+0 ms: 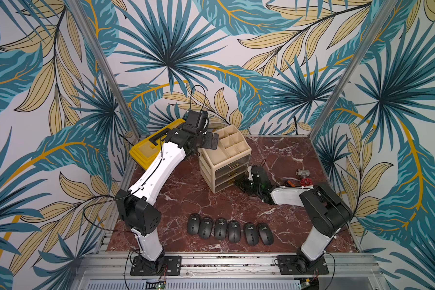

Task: Take the mice out of the drawer
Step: Close the drawer in the storage box, then reset both arms

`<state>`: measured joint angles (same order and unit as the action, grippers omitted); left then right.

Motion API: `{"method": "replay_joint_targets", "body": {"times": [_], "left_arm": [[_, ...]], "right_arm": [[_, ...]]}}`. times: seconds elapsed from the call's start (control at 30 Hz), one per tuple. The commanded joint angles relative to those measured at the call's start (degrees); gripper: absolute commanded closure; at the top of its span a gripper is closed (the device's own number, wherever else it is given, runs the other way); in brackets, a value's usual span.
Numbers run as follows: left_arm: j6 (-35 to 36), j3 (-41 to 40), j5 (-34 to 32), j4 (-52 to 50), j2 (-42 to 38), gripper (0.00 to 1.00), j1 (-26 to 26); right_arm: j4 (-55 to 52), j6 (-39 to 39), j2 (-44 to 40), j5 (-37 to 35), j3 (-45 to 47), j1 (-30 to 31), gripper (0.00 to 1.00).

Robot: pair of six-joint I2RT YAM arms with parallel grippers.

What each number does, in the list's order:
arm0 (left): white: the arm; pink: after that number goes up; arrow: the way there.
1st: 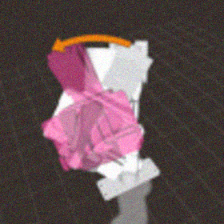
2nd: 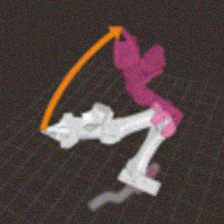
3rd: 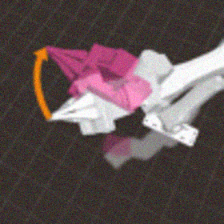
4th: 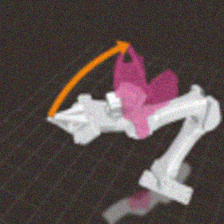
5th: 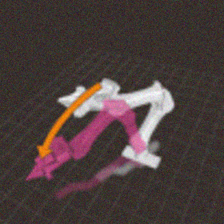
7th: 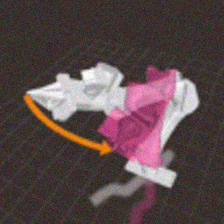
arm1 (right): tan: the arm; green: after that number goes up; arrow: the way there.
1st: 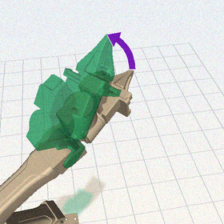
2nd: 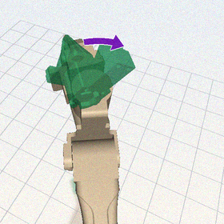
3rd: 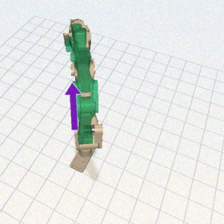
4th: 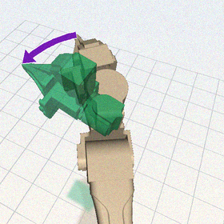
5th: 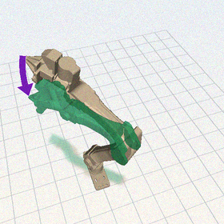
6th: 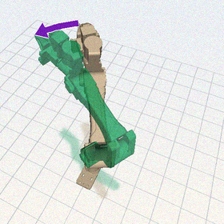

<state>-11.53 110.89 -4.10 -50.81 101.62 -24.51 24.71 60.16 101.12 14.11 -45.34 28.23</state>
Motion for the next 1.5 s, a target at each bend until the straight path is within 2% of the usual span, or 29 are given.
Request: {"method": "replay_joint_targets", "body": {"times": [0.0,0.03,0.07,0.1,0.17,0.23,0.3,0.37,0.4,0.5,0.57,0.77,0.93,1.0,1.07,1.13,1.2,1.3,1.4,1.47], "left_arm": [[0.6,-0.4,-1.5,1.2,-3.0,0.00,0.9],[0.7,-0.5,-2.1,1.6,-3.9,0.00,1.2],[0.9,-0.9,-2.7,2.1,-5.1,0.00,1.5],[1.2,-1.2,-2.9,2.5,-6.3,0.00,1.9],[1.4,-2.3,-4.0,3.0,-8.6,0.00,2.7],[1.9,-5.2,-6.2,4.6,-11.8,0.00,2.9],[2.9,-11.3,-8.0,9.0,-16.3,0.00,3.1],[4.0,-18.7,-9.8,14.4,-20.5,0.00,3.4],[4.6,-23.0,-10.2,17.5,-22.7,0.00,3.6],[4.4,-35.2,-12.2,25.5,-27.8,0.00,4.2],[2.1,-41.8,-14.9,28.4,-30.3,0.00,4.9],[2.3,-62.5,-21.6,43.9,-37.4,0.00,7.0],[4.5,-76.6,-18.5,58.8,-39.9,0.00,12.6],[5.3,-79.9,-17.9,63.0,-39.7,0.00,14.4],[5.5,-83.1,-15.9,68.7,-38.3,0.00,16.4],[7.2,-86.9,-13.3,78.5,-35.7,0.00,17.6],[10.2,-90.3,-12.5,89.0,-31.7,0.00,17.7],[11.9,-91.5,-12.0,98.2,-23.9,0.00,18.2],[14.0,-89.0,-11.4,95.3,-22.2,0.00,18.3],[14.0,-90.1,-9.0,100.3,-19.7,0.00,20.0]], "right_arm": [[-4.8,-4.9,-3.1,-1.2,-0.6,0.3,1.00],[-6.5,-6.7,-4.2,-1.3,-0.5,0.3,0.99],[-8.4,-8.9,-5.4,-1.2,-0.5,0.2,0.92],[-10.0,-11.1,-6.7,-1.3,-0.2,0.2,0.81],[-14.1,-15.4,-9.7,-1.5,0.1,0.1,0.68],[-18.9,-19.7,-13.6,-3.1,0.5,0.1,0.49],[-24.2,-23.8,-18.1,-4.9,0.5,-0.4,0.22],[-29.5,-27.4,-21.8,-7.4,0.0,-1.1,0.05],[-32.2,-29.2,-23.7,-9.3,-0.4,-1.6,0.01],[-40.5,-34.0,-28.7,-14.4,-1.9,-3.9,0.01],[-42.1,-36.8,-31.9,-16.8,-1.7,-6.3,0.00],[-38.7,-42.9,-41.5,-22.7,2.2,-15.8,0.01],[-28.9,-50.8,-42.8,-31.0,7.1,-20.6,0.00],[-21.2,-54.1,-42.3,-32.6,11.3,-22.3,0.00],[-8.2,-57.3,-40.3,-33.4,17.7,-24.0,0.01],[2.1,-58.8,-36.6,-32.1,21.3,-25.5,0.00],[6.9,-58.7,-32.3,-32.2,21.7,-26.3,0.01],[14.4,-57.2,-26.0,-29.6,22.5,-27.4,0.01],[19.5,-55.0,-23.3,-26.9,23.3,-28.1,0.00],[24.9,-55.6,-19.1,-24.8,24.0,-28.1,0.01]]}}
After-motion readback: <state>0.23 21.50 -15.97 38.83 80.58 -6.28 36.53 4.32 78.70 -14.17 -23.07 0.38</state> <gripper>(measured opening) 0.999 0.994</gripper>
